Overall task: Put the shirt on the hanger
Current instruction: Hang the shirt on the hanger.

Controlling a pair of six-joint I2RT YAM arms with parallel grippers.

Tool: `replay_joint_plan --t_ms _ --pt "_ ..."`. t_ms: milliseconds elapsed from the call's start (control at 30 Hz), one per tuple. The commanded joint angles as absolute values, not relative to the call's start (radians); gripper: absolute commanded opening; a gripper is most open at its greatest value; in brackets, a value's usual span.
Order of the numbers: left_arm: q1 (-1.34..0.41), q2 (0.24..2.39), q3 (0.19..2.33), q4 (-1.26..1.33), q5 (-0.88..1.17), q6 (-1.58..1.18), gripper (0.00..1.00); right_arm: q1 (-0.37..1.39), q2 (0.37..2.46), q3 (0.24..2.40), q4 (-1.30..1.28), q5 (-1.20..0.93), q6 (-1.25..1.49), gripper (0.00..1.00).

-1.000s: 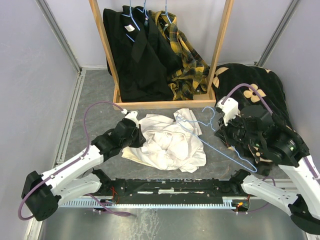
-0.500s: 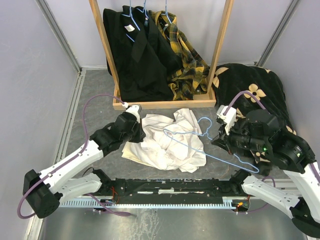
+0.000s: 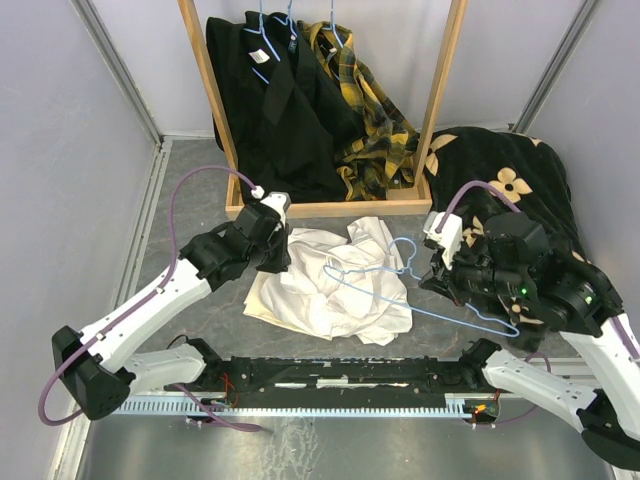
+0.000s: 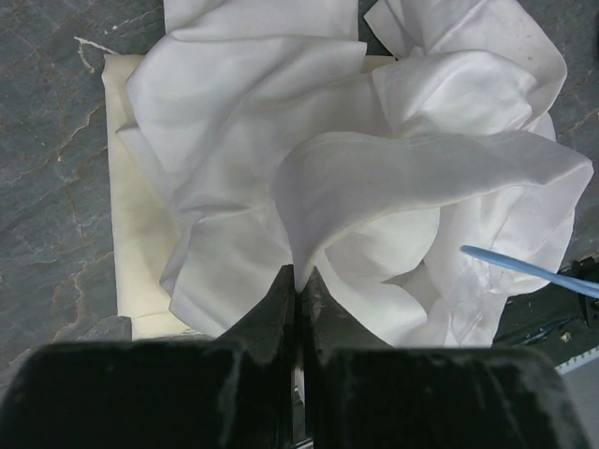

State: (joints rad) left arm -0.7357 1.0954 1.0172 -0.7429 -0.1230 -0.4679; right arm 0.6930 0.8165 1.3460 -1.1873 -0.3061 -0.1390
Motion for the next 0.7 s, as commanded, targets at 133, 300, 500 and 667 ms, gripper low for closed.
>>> replay_joint_plan --t_ms 133,300,500,667 --pt "-0.745 1.165 1.188 -0.849 -0.049 -0.420 0.03 0.694 0.910 1.401 -1.127 -0.403 -0.210 0.00" --pt "-0.765 1.184 1.232 -0.859 -0.033 -0.424 0.03 0.693 0.916 1.340 -0.970 -0.440 -0.155 0.00" --pt "-0.803 1.190 1.285 -0.864 -0.055 -0.441 0.03 0.693 0.951 1.272 -0.757 -0.433 -0.076 0.00" --pt "-0.817 1.219 1.329 -0.868 -0.090 -0.439 0.03 0.694 0.996 1.224 -0.633 -0.521 -0.031 0.00"
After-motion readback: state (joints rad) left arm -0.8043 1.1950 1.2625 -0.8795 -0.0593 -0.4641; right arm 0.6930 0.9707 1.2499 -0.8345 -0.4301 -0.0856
